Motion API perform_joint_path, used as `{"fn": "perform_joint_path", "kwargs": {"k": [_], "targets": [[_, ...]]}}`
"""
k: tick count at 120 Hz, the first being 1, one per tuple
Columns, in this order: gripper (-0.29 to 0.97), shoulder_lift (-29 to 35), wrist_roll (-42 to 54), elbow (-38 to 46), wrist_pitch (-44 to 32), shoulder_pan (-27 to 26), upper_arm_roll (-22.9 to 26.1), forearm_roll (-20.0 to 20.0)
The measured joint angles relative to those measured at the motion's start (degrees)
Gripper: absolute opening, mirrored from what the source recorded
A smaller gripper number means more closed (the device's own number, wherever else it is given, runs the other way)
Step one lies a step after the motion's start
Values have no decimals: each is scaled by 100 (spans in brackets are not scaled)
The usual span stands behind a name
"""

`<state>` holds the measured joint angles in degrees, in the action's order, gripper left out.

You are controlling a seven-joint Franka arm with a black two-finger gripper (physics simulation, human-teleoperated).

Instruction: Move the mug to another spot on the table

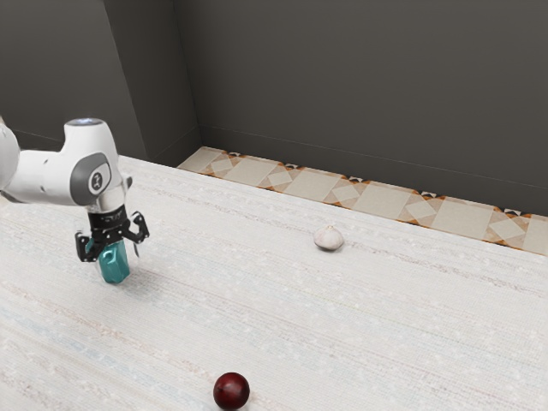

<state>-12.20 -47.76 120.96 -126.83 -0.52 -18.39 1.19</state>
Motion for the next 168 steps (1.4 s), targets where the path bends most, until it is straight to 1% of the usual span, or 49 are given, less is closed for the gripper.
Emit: {"fn": "perform_joint_path", "kwargs": {"k": [20, 30, 53, 72, 83, 111, 148, 168], "targets": [[67, -401, 23, -71, -480, 246, 0, 475], [63, -495, 68, -104, -625, 274, 2, 641], [51, -527, 188, -83, -800, 287, 3, 794], [46, -436, 266, 68, -860, 287, -1, 978], [37, -358, 303, 127, -877, 288, 2, 1024], [19, -313, 368, 140, -886, 284, 2, 1051], [6, -284, 383, 132, -856, 278, -1, 948], [1, -170, 394, 102, -846, 236, 5, 565]]}}
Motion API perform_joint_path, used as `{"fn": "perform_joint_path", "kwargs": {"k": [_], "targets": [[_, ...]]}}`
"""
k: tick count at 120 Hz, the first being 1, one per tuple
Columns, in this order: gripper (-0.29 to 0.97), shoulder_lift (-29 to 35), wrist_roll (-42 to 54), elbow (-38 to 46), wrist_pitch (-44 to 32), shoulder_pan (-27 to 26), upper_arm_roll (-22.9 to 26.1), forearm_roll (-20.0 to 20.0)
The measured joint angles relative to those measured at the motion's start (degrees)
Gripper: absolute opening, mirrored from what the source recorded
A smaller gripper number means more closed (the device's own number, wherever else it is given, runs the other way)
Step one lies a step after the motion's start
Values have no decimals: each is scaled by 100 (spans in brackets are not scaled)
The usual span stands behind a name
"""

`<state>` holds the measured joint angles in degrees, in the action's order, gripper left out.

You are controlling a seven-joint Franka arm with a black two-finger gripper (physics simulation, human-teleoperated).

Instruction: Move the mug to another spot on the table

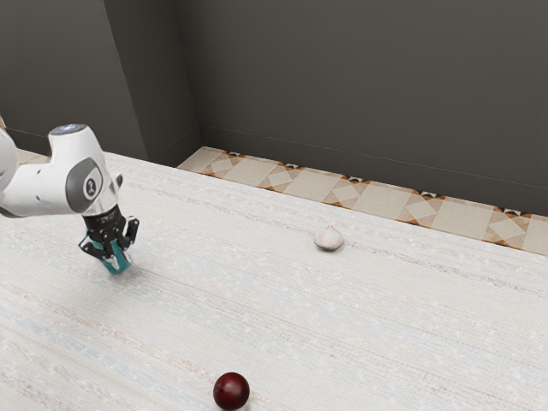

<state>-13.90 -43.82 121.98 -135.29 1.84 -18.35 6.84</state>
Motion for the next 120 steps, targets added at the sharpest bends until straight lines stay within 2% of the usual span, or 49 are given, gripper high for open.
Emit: {"fn": "perform_joint_path", "kwargs": {"k": [19, 33, 68, 98, 102, 120], "targets": [[-4, 165, -39, -25, 8, -226, 4, -499], [-4, 258, -83, -24, -31, -522, 9, -704], [-4, 359, -169, -16, -81, -1382, 82, -889], [-5, -181, -213, -83, -237, -1620, 393, -944], [-1, -224, -211, -101, -266, -1631, 410, -941], [31, -220, -138, -106, -366, -1649, 436, -869]]}}
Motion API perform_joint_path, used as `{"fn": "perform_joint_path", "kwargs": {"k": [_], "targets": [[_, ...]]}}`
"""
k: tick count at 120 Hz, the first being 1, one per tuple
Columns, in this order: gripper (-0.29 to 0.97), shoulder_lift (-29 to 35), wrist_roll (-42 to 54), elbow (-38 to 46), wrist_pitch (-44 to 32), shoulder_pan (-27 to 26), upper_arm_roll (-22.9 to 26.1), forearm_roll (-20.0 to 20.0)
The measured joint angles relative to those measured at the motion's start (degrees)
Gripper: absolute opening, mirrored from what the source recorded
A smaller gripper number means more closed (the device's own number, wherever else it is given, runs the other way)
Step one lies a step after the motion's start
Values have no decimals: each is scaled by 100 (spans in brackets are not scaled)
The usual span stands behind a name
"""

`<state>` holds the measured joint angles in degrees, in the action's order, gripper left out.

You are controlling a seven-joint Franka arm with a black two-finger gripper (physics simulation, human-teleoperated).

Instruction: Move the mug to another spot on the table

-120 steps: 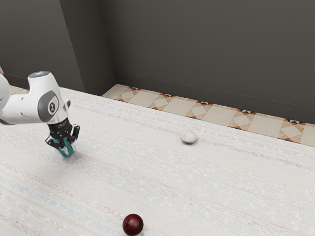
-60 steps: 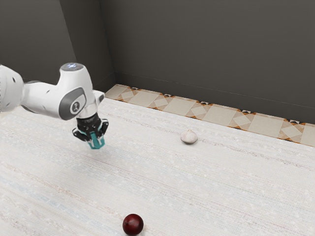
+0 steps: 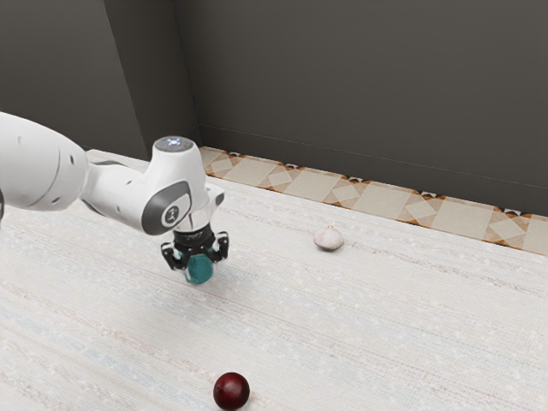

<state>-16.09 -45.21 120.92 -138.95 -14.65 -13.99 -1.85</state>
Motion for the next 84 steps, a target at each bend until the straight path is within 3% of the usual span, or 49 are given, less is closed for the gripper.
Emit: {"fn": "perform_joint_path", "kwargs": {"k": [19, 44, 69, 84], "targets": [[51, 251, 64, 47, -32, -49, -8, 26], [61, 921, 130, -47, 206, -48, -39, -21], [66, 1316, 266, -2470, 2150, 47, 44, -616], [67, 1286, 618, -3478, 3029, 53, 236, -1236]]}}
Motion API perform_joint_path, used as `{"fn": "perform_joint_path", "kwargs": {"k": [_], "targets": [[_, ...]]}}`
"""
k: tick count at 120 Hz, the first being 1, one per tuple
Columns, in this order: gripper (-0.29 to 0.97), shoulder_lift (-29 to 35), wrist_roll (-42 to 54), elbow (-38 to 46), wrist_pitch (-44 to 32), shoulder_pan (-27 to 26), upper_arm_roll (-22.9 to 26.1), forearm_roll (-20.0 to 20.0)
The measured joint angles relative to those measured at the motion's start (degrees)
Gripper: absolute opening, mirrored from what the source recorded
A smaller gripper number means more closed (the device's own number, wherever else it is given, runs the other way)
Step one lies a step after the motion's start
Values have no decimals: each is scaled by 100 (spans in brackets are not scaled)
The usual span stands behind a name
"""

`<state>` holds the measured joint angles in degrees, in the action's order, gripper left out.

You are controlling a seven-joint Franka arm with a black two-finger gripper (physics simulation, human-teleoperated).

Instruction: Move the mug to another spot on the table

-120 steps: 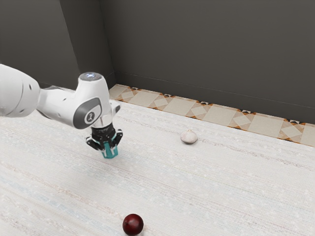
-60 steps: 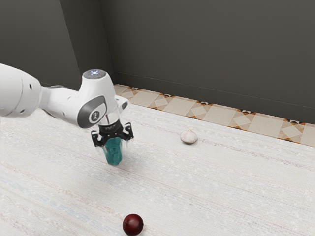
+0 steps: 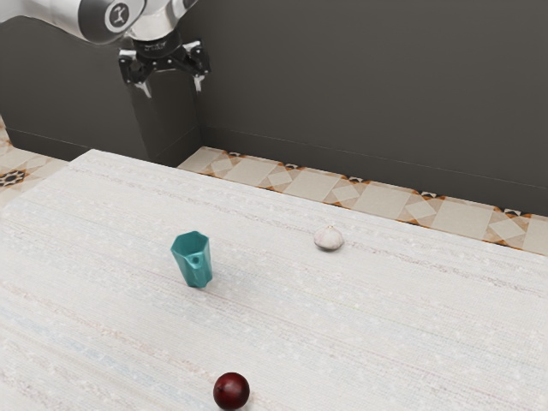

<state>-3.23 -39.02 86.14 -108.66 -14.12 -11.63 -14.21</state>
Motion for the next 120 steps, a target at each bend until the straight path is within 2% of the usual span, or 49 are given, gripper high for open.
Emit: {"fn": "perform_joint_path", "kwargs": {"k": [18, 39, 120], "targets": [[67, -76, 352, -290, 820, -146, 40, -392], [68, -84, 663, -311, 1255, -94, 54, -550], [68, -84, 1287, -312, 1565, -85, 56, -600]]}}
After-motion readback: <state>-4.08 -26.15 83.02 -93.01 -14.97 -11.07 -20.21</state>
